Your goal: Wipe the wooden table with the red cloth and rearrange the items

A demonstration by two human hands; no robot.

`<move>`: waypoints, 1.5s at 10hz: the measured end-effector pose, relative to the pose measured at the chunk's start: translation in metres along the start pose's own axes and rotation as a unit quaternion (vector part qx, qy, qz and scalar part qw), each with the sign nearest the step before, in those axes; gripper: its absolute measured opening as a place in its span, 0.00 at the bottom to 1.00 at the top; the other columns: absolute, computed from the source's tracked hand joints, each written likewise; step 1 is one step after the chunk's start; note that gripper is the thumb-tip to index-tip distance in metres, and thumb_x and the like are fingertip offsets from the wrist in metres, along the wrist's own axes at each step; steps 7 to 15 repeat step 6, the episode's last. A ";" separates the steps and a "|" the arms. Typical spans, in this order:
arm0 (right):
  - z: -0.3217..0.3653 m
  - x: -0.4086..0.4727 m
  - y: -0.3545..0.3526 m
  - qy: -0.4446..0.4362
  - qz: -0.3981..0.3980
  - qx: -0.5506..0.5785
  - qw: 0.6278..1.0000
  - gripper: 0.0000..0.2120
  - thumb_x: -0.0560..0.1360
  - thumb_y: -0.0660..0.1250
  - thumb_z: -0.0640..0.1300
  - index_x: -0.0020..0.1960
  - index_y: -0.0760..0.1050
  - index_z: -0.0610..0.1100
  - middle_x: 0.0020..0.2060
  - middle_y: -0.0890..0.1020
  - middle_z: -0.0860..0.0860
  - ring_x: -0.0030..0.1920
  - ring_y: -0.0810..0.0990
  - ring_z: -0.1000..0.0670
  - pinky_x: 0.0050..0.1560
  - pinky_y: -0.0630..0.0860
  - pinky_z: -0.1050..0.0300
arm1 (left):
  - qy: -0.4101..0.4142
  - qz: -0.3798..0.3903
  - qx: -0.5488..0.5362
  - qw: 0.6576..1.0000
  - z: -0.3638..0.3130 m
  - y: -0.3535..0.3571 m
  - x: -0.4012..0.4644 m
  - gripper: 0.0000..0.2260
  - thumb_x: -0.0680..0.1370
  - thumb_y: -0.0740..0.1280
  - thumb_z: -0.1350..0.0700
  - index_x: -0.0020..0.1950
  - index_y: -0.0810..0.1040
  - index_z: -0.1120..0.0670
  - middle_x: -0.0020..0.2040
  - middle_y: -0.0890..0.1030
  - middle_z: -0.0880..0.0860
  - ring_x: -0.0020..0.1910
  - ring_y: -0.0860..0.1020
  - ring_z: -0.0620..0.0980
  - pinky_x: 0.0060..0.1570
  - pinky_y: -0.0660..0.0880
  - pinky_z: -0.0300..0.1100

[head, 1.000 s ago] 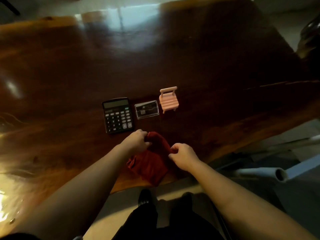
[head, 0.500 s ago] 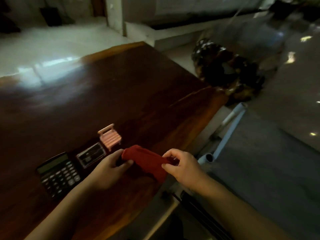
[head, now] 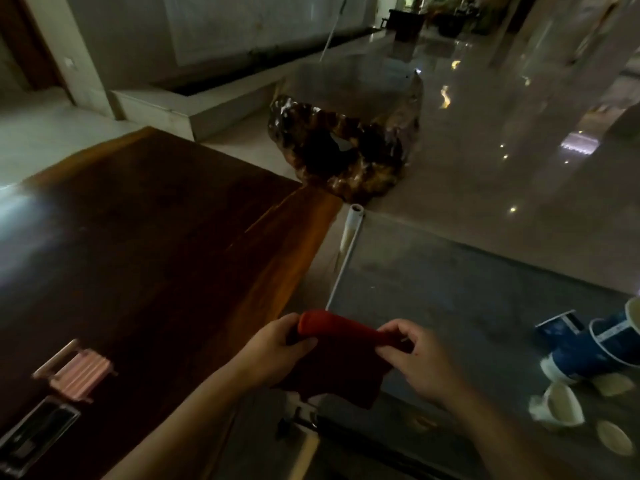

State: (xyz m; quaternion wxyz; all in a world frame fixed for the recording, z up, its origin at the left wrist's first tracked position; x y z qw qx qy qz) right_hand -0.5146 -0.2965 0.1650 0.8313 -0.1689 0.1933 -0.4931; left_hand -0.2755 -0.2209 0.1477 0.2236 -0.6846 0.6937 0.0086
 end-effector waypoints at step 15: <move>-0.111 0.113 -0.062 0.061 0.031 -0.068 0.995 0.12 0.74 0.74 0.34 0.55 0.77 0.41 0.50 0.79 0.44 0.42 0.77 0.52 0.44 0.73 0.65 | -0.093 -0.072 0.098 0.988 -0.048 0.063 0.086 0.24 0.80 0.68 0.48 0.75 0.67 0.47 0.68 0.74 0.49 0.63 0.75 0.47 0.62 0.77 0.50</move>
Point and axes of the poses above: each hand's wrist, its own x-axis towards the middle knuckle, its own y-axis out of the palm, z = x × y, the point moved 4 cm from there along x, towards the middle knuckle
